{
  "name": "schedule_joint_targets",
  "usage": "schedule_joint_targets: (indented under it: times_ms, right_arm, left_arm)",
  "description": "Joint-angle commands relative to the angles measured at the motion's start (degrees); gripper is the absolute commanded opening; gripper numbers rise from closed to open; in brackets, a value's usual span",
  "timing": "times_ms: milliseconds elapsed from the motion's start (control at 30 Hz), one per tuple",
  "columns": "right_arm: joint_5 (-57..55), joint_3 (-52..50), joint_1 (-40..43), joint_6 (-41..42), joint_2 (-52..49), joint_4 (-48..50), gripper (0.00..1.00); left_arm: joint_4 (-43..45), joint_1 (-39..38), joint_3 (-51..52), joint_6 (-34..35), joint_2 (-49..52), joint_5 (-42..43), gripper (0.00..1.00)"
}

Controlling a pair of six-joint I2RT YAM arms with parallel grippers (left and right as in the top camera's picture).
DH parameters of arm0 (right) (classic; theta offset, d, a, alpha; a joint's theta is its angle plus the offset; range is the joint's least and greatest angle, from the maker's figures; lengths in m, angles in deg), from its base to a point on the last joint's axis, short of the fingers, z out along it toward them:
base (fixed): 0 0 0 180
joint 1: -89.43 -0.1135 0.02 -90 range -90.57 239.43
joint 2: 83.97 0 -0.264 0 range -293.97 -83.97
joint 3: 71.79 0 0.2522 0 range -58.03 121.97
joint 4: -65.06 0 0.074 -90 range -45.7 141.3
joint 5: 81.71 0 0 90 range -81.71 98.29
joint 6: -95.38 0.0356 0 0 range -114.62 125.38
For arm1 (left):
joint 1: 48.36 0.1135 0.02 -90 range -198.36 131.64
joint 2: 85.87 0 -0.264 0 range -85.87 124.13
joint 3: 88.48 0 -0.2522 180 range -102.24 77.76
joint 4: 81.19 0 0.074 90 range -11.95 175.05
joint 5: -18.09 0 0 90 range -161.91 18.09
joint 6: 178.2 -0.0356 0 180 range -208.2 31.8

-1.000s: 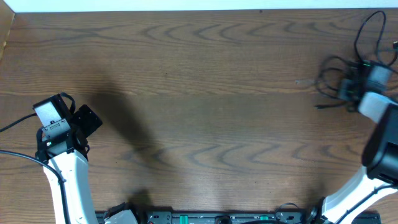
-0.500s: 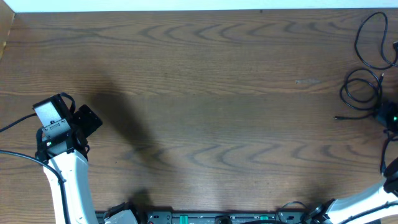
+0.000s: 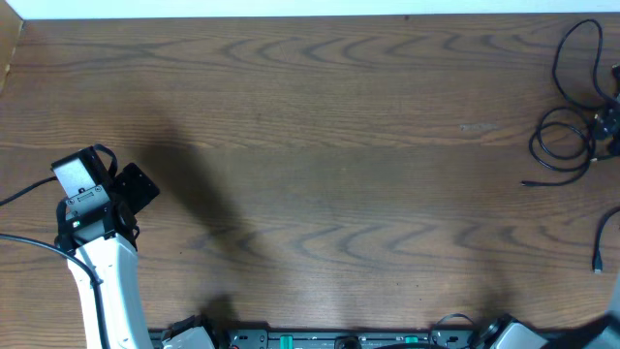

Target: Untangle cables

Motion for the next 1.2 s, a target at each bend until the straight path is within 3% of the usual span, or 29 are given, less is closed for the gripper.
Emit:
schedule_joint_targets:
  times_ms: [0, 333, 1167]
  right_arm:
    - [2.45, 0.46, -3.72, -0.5, 4.33, -1.09, 0.99]
    - [3.02, 0.46, -15.91, -0.5, 9.2, -5.33, 0.99]
    - [1.75, 0.46, -16.33, -0.5, 9.16, -26.05, 0.99]
  left_arm:
    - [-0.22, 0.13, -0.48, -0.74, -0.42, -0.72, 0.98]
    - [-0.22, 0.13, -0.48, -0.74, -0.42, -0.72, 0.98]
    - [-0.24, 0.13, -0.48, -0.74, -0.42, -0.72, 0.98]
